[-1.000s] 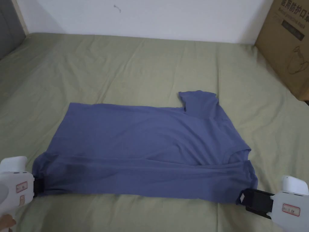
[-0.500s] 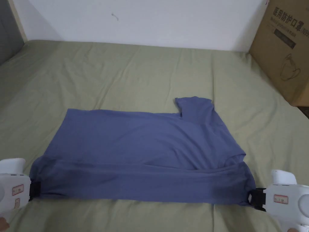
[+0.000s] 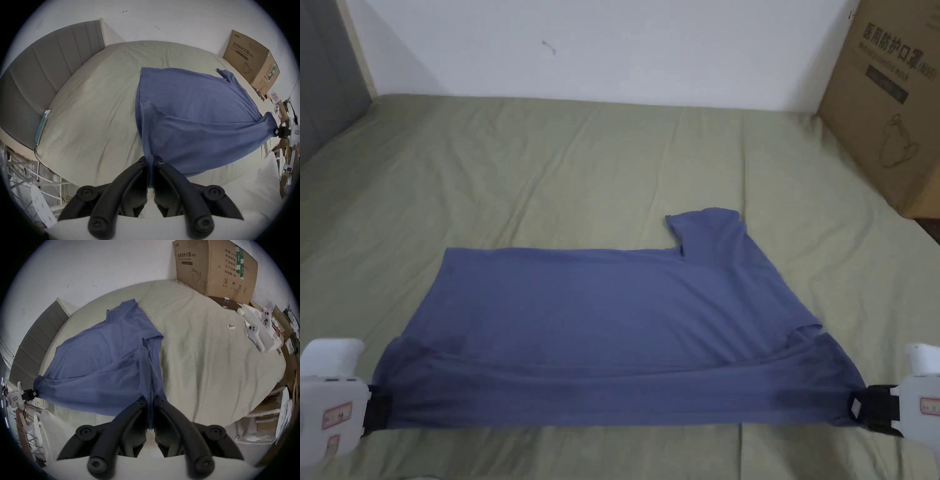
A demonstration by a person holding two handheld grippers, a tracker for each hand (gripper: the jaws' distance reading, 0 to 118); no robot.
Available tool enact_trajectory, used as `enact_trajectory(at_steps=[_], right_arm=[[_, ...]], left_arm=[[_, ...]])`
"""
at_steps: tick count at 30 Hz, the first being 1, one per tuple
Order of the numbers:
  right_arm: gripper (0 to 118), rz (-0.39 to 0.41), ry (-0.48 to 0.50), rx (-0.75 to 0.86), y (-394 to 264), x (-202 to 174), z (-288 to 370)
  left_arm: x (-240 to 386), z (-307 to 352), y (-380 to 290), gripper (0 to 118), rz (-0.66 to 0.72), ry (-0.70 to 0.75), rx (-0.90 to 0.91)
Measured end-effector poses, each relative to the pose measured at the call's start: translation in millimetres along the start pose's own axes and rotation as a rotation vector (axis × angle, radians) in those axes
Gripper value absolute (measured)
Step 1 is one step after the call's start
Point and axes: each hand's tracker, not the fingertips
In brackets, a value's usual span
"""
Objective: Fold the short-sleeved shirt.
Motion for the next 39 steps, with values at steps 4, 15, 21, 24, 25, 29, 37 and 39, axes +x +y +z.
enact_trajectory(at_steps=[4,15,21,24,25,29,37,39], right_arm=[[6,-0.015,-0.003,-0.072,-29.9,13.0,-13.5],[76,0.015,-0.070,-0.043,-13.6,3.4,6.2],[19,0.081,-0.016,0.080,33.7,-27.6,14.2],[0,0.083,0.000,0.062,50.0,-40.6,-6.1],[0,0.086,0.038,0.028,54.9,-44.2,-15.3],[0,0.058,0.048,0.026,85.1,-51.8,-39.7],[76,0.081,0.012,0.017,185.7,-64.4,-101.0],[99,0.077,0.014,0.024,207.7,-62.5,-120.8]], left_arm=[[1.0,-9.8,-28.5,4,0.014,0.015,-0.061],[17.0,6.6,-13.7,101,0.017,0.097,-0.006],[36.4,7.9,27.3,13,0.046,0.030,0.111],[51.6,-11.1,36.4,0,0.017,0.054,0.099],[53.6,-17.3,38.5,0,0.012,0.038,0.104],[59.9,-29.7,59.7,0,0.013,-0.005,0.101],[67.1,-55.0,103.4,0,0.000,-0.014,0.098],[68.7,-63.3,109.7,0,-0.001,-0.023,0.086]])
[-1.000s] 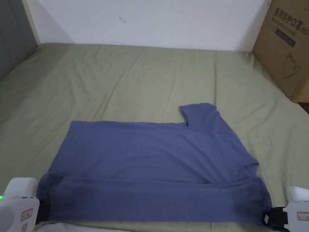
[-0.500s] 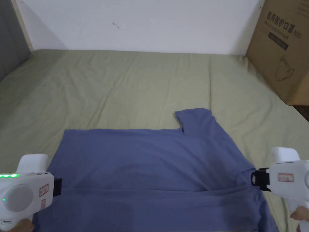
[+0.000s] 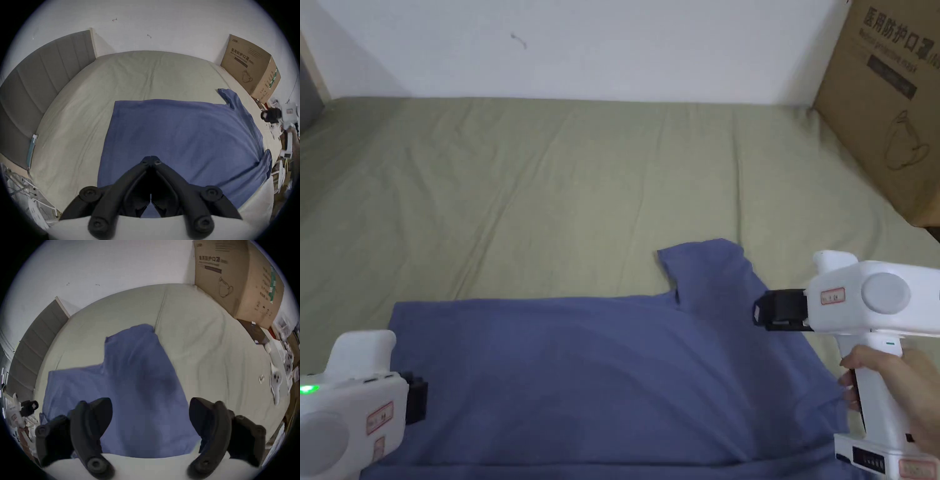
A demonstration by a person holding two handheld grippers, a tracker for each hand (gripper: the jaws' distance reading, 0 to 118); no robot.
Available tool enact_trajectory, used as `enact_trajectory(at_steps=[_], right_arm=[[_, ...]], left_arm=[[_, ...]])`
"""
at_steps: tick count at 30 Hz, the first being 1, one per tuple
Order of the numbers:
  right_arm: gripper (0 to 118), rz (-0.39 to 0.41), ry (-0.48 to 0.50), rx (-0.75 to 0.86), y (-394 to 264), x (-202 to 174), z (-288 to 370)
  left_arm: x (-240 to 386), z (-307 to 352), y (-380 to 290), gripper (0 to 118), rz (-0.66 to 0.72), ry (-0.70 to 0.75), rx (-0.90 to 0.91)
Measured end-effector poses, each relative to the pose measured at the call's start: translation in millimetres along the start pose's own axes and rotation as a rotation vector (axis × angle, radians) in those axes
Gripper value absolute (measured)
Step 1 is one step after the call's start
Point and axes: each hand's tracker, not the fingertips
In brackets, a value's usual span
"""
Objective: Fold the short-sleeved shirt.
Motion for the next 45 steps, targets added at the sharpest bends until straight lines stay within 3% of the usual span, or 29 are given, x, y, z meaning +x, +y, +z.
enact_trajectory(at_steps=[5,14,15,17,18,19,20,21,23,29,30,33,34,35,39,42,44,45], right_arm=[[99,-0.030,-0.016,-0.056,45.9,13.4,-58.9],[89,0.003,-0.025,-0.150,49.4,11.0,-113.2],[81,0.025,-0.033,-0.140,48.4,7.9,-109.3],[49,0.086,-0.067,-0.122,49.6,1.6,-99.8],[15,0.100,-0.041,-0.120,49.7,1.1,-93.0],[0,0.111,-0.019,-0.116,51.7,0.6,-87.4],[0,0.086,0.061,-0.135,53.9,0.8,-86.4],[0,0.090,0.007,-0.130,53.3,-3.0,-85.2],[0,0.124,0.004,-0.132,53.3,-2.0,-84.8],[0,0.086,0.008,-0.112,48.2,-1.8,-78.9],[0,0.086,0.010,-0.111,50.1,0.6,-77.1],[0,0.084,0.024,-0.113,48.5,0.4,-76.3],[0,0.087,0.020,-0.112,54.1,4.5,-79.9],[0,0.090,0.019,-0.113,53.9,4.7,-80.4],[0,0.092,0.018,-0.113,55.0,8.1,-81.9],[0,0.086,0.018,-0.115,53.2,7.9,-83.0],[0,0.080,0.019,-0.117,52.7,10.0,-85.4],[0,0.077,0.019,-0.120,52.6,11.1,-86.7]], left_arm=[[0.3,-21.4,8.4,0,-0.015,-0.017,-0.026],[-8.2,-46.4,14.3,0,0.017,0.008,-0.071],[-8.7,-47.3,13.7,0,0.020,0.010,-0.073],[-10.7,-48.2,12.8,0,0.031,0.008,-0.077],[-10.9,-48.8,12.4,0,0.034,0.005,-0.080],[-11.1,-49.2,11.9,0,0.035,0.005,-0.081],[-11.5,-48.9,11.5,0,0.035,0.007,-0.084],[-11.5,-49.0,11.2,0,0.033,0.010,-0.085],[-12.2,-48.9,11.5,0,0.030,0.003,-0.088],[-29.6,-54.3,29.5,0,0.072,-0.017,-0.060],[-34.2,-58.5,35.9,5,0.080,-0.017,-0.057],[-50.9,-75.5,60.5,80,0.094,0.011,-0.036],[-56.9,-83.6,69.8,100,0.098,0.015,-0.035],[-61.7,-90.6,77.8,104,0.108,0.023,-0.031],[-82.5,-128.2,105.5,103,0.154,0.060,-0.025],[-89.1,-154.0,112.3,103,0.220,-0.010,-0.063],[-87.3,-167.5,110.7,94,0.237,-0.087,-0.099],[-83.8,-175.2,109.2,85,0.211,-0.041,-0.118]])
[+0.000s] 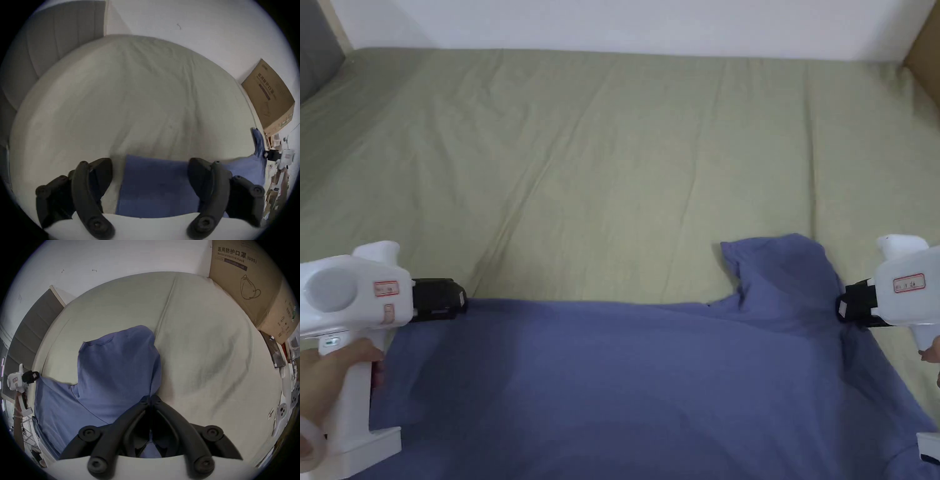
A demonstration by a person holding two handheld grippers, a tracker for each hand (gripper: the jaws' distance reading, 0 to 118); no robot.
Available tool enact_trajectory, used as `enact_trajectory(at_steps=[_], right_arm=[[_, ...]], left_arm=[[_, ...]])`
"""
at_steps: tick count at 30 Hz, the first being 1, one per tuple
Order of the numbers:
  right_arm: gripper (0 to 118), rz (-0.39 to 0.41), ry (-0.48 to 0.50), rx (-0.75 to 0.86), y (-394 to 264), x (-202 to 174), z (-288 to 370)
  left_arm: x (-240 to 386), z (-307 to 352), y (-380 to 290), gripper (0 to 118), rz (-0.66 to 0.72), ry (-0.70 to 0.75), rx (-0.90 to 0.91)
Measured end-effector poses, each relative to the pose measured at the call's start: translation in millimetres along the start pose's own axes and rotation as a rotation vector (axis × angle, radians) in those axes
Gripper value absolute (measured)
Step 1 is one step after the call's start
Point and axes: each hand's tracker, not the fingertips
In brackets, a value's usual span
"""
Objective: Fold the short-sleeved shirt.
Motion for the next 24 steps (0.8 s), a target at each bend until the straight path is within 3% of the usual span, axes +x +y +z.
enact_trajectory(at_steps=[1,2,3,4,5,7,11,17,24], right_arm=[[0,-0.001,0.001,0.000,1.2,2.0,-1.5],[0,-0.009,0.005,0.000,1.1,3.1,-1.4],[0,-0.018,0.010,0.000,0.9,4.1,-0.4],[0,-0.022,0.015,0.003,0.5,5.0,1.3],[0,-0.024,0.019,0.005,-1.7,2.0,5.5],[0,-0.028,0.027,0.019,-3.1,1.4,14.1],[0,-0.040,0.047,0.060,-12.3,-6.3,51.0],[0,-0.033,0.065,0.130,-37.4,-6.2,114.9],[0,0.008,0.073,0.169,-119.2,-1.7,194.6]], left_arm=[[4.9,-2.6,-1.5,80,-0.059,0.094,-0.006],[8.3,1.2,-1.5,66,-0.076,0.083,0.008],[10.6,9.1,-0.6,46,-0.058,0.062,0.020],[13.2,15.1,0.4,10,-0.081,0.079,0.035],[15.8,20.4,0.4,3,-0.126,0.103,0.048],[16.4,30.4,-0.8,3,-0.081,0.003,0.015],[26.3,56.9,-8.4,3,-0.179,0.041,0.031],[22.0,141.1,-24.0,3,-0.178,0.000,0.134],[11.3,227.6,-87.5,3,-0.234,-0.032,0.193]])
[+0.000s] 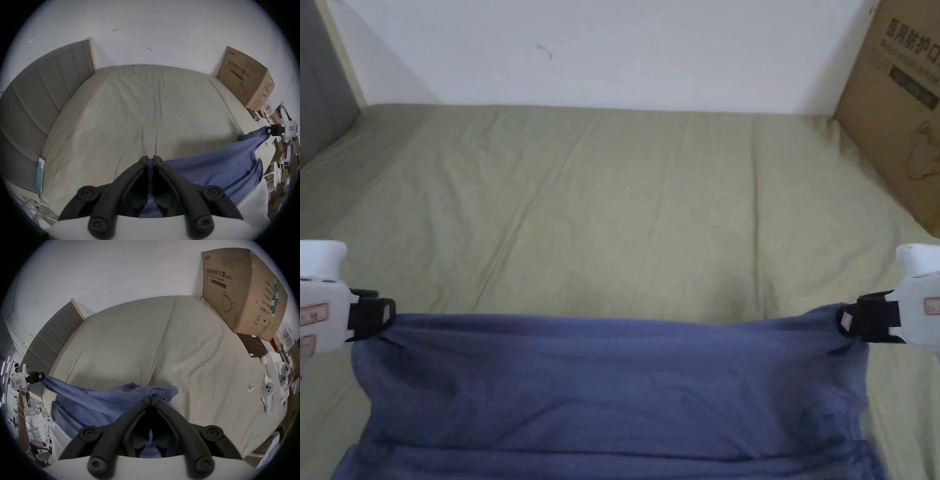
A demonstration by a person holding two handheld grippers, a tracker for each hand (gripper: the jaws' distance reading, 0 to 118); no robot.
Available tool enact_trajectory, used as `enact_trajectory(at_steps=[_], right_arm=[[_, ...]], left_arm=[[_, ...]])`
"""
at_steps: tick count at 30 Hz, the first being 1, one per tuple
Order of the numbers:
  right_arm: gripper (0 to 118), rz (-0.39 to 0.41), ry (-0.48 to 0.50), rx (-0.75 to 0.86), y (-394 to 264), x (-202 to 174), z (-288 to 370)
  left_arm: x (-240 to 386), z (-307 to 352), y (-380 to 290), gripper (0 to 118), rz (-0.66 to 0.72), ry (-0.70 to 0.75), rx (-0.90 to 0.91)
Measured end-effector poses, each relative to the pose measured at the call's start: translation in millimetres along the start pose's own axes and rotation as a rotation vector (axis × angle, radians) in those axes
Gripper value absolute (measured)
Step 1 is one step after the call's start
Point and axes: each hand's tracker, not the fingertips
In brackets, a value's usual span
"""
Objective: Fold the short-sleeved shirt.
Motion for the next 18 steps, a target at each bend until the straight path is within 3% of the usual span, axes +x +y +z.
enact_trajectory(at_steps=[5,11,18], right_arm=[[0,-0.023,0.024,-0.056,-83.7,-2.3,34.0],[0,-0.063,-0.009,-0.227,-170.2,11.7,4.0],[0,-0.058,-0.029,-0.217,-187.6,9.4,-2.3]], left_arm=[[-0.2,25.9,-69.0,3,0.023,0.016,-0.050],[-5.7,16.2,-144.5,3,0.071,0.010,-0.190],[-6.0,18.5,-162.3,3,0.092,0.028,-0.193]])
